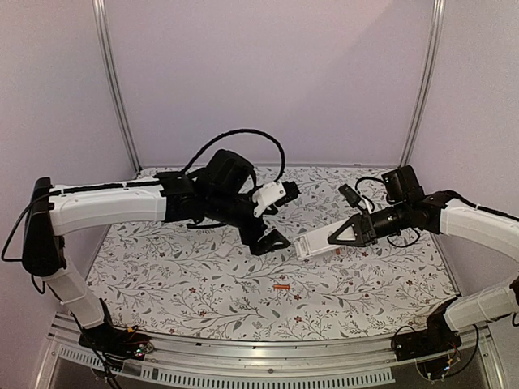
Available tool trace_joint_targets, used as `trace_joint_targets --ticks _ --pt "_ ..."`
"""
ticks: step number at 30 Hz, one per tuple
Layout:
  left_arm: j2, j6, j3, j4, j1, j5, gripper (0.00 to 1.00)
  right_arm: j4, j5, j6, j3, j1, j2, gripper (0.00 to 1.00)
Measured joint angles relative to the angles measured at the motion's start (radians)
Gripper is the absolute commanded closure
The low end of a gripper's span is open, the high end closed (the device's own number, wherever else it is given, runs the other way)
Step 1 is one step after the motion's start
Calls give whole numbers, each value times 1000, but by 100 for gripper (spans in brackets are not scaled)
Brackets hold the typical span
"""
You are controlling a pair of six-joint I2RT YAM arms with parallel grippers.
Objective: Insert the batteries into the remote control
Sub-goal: Pass from the right arm to the left
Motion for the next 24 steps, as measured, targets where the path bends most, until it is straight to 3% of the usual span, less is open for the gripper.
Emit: trace_joint_targets --ticks 6,17,20,24 --pt "19 -38 0 38 -23 39 1 -65 10 -26 67 49 15 100" --pt "135 55 64 50 -180 -217 1 -92 21 6 119 88 69 100" --pt "163 78 89 45 -189 -281 11 -94 21 12 121 97 75 99" --pt "183 100 114 30 -201 -340 39 -95 30 17 129 101 84 99"
